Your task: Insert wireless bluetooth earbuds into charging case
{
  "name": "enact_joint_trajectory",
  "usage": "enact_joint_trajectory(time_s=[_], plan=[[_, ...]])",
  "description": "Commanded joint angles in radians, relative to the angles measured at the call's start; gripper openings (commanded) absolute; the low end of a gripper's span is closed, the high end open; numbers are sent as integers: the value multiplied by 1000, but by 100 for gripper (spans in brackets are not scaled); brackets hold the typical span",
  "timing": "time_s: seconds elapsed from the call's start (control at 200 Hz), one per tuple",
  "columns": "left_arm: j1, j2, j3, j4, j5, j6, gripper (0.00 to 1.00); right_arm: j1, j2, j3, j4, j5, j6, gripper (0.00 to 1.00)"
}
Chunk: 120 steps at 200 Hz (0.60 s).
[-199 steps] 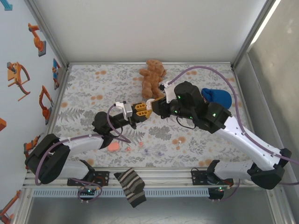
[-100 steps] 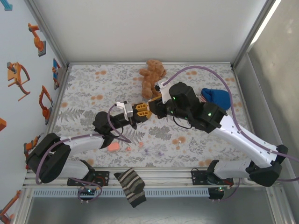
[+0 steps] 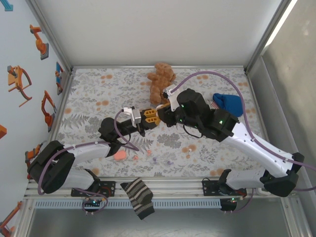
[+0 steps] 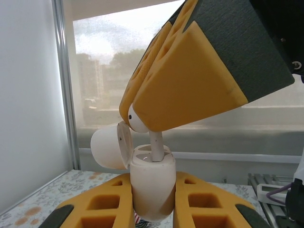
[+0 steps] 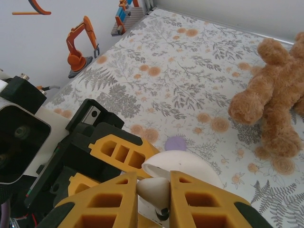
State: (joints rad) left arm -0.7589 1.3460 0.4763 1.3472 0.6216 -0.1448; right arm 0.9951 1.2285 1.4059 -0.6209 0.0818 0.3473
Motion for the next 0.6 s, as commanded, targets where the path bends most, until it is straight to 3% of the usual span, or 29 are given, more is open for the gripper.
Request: enact_joint_trajectory(time_s=[0.0, 0.366, 0.596], plan=[[-4, -3, 17, 50, 12, -12, 6, 8, 10, 31, -53, 49, -20, 19], [-4, -7, 14, 50, 12, -10, 6, 16, 32, 33, -62, 46, -13, 21], [-3, -7, 10, 51, 10, -9, 6, 15, 33, 57, -69, 42, -7, 33]])
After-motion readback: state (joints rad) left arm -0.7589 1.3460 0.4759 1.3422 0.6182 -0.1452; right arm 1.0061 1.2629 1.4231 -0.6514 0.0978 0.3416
